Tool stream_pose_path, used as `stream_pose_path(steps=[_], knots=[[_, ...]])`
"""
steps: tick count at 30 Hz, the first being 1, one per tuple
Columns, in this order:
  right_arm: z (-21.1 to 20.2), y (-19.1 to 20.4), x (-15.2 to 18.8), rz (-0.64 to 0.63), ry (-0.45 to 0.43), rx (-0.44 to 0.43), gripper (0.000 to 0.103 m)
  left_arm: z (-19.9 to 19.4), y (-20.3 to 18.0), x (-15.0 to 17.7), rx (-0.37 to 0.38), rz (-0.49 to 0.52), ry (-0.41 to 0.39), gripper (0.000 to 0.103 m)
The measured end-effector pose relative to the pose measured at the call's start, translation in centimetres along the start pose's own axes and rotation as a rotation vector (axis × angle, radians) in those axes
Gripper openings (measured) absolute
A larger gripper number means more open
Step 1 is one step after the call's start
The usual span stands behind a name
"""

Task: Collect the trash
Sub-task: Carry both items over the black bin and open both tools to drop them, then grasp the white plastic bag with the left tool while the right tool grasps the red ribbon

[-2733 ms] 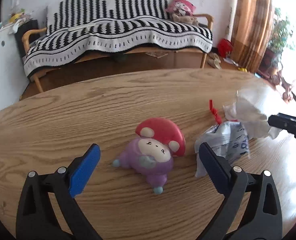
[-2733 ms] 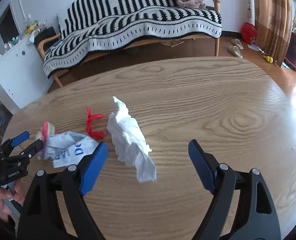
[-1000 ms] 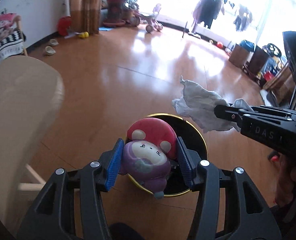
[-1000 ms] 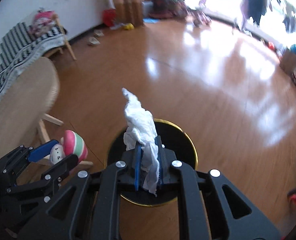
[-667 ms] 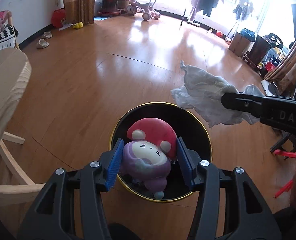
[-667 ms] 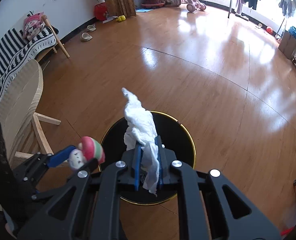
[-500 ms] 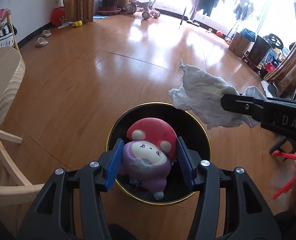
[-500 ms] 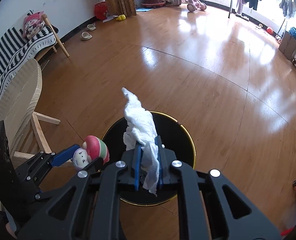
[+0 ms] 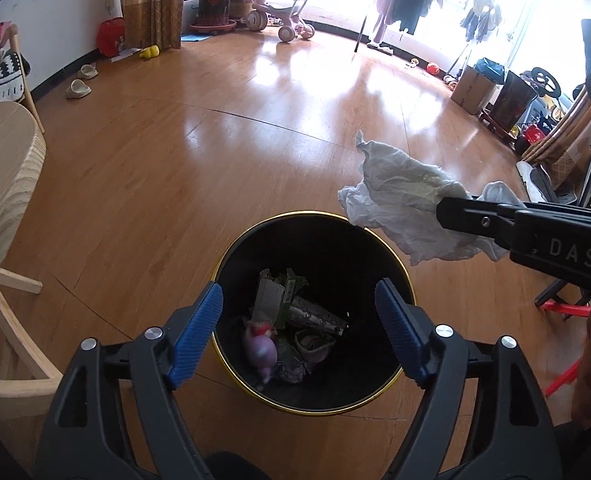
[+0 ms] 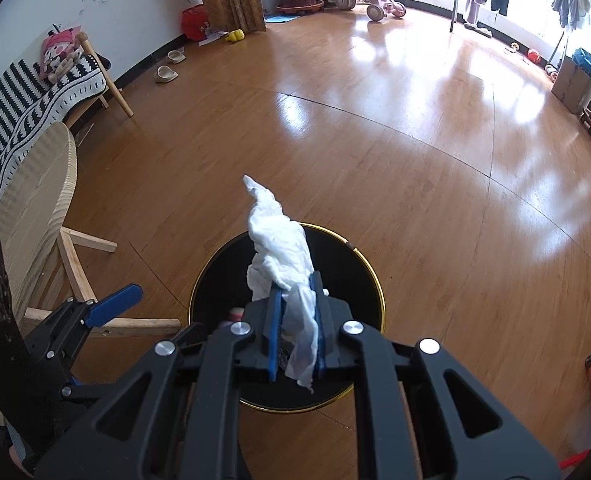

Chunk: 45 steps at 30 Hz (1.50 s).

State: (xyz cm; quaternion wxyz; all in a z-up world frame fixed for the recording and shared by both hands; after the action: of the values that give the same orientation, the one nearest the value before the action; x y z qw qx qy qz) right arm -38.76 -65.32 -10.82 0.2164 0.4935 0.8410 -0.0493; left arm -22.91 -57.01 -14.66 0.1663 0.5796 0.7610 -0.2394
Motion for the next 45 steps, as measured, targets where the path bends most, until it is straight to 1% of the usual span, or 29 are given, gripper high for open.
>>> stream_pose_path(steps=[3,4,5,6,7,8,9,14,18,21,24,25,27,29,30,31,32,36,37,40,42,45], knots=[[0.1,0.1,-0.1,-0.004,0.004,0.006,0.014,-0.5,-0.2,0.0,-0.005,0.015,-0.008,0.078],[0.2,0.1,-0.2,-0.003,0.006,0.007,0.016,-0.7,-0.2,0.0,-0.006,0.016,-0.011,0.079],[0.2,0.0,-0.2,-0.001,0.006,0.007,0.021,-1.0,-0.2,0.0,-0.007,0.016,-0.015,0.079],[0.3,0.0,-0.3,-0.002,0.006,0.005,0.035,-1.3,-0.1,-0.1,-0.008,0.015,-0.018,0.080],[0.2,0.1,-0.2,-0.003,0.000,0.006,0.045,-1.6,0.0,-0.1,-0.011,0.014,-0.023,0.081],[0.0,0.2,-0.2,-0.007,-0.013,0.010,0.062,-1.9,0.1,-0.1,-0.013,0.011,-0.027,0.082],[-0.1,0.3,-0.2,-0.014,-0.022,0.014,0.064,-2.3,0.3,-0.1,-0.019,0.007,-0.033,0.084],[-0.3,1.7,-0.3,-0.039,-0.027,-0.002,0.064,-5.1,2.4,0.2,-0.052,-0.019,-0.058,0.086],[-0.5,3.7,-0.6,-0.071,-0.037,-0.022,0.064,-9.7,5.9,0.1,-0.102,-0.070,-0.112,0.091],[-1.0,6.8,-1.1,-0.095,-0.047,-0.066,0.064,-14.3,9.9,0.4,-0.138,-0.152,-0.175,0.093],[-2.0,11.7,-1.7,-0.144,-0.065,-0.134,0.065,-19.0,14.7,1.5,-0.202,-0.243,-0.231,0.094],[-2.4,14.0,-1.8,-0.175,-0.075,-0.155,0.067,-20.3,16.2,2.1,-0.231,-0.266,-0.243,0.094],[-3.1,18.0,-1.6,-0.239,-0.089,-0.184,0.069,-23.6,20.4,4.0,-0.334,-0.315,-0.271,0.095],[-3.8,22.7,-0.9,-0.321,-0.094,-0.217,0.070,-25.9,23.8,5.6,-0.419,-0.359,-0.280,0.095],[-4.0,24.2,-0.6,-0.349,-0.093,-0.228,0.070,-27.3,26.2,6.9,-0.474,-0.394,-0.284,0.095],[-4.3,26.6,-0.1,-0.395,-0.092,-0.241,0.071,-28.5,28.2,8.0,-0.520,-0.420,-0.288,0.095],[-4.5,28.2,0.4,-0.426,-0.091,-0.248,0.071,-29.9,30.7,9.6,-0.583,-0.450,-0.288,0.095],[-5.2,35.0,2.2,-0.557,-0.083,-0.277,0.071,-32.8,36.6,13.7,-0.769,-0.486,-0.264,0.095],[-5.3,36.4,2.4,-0.577,-0.083,-0.281,0.072,-33.3,38.0,14.7,-0.795,-0.489,-0.254,0.095],[-5.7,40.1,3.2,-0.633,-0.079,-0.303,0.072,-34.0,41.1,16.2,-0.800,-0.521,-0.249,0.095],[-6.1,42.4,4.1,-0.672,-0.077,-0.317,0.072,-33.8,42.6,16.5,-0.763,-0.528,-0.254,0.095],[-6.5,44.9,5.6,-0.720,-0.073,-0.327,0.072,-32.9,44.4,17.0,-0.701,-0.538,-0.246,0.095]])
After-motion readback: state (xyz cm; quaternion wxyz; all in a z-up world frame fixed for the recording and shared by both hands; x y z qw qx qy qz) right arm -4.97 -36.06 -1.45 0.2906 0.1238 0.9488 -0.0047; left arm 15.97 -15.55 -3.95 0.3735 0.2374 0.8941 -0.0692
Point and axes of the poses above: each gripper's, at about its wrist camera, not at the fingertips, and z roughly the way its jaws point, y to its left, x to its underside, the point moved 1 cm from there along z, roughly the way its jaws point, and after that the axes turned 3 degrees about y, right-handed, at the moved point
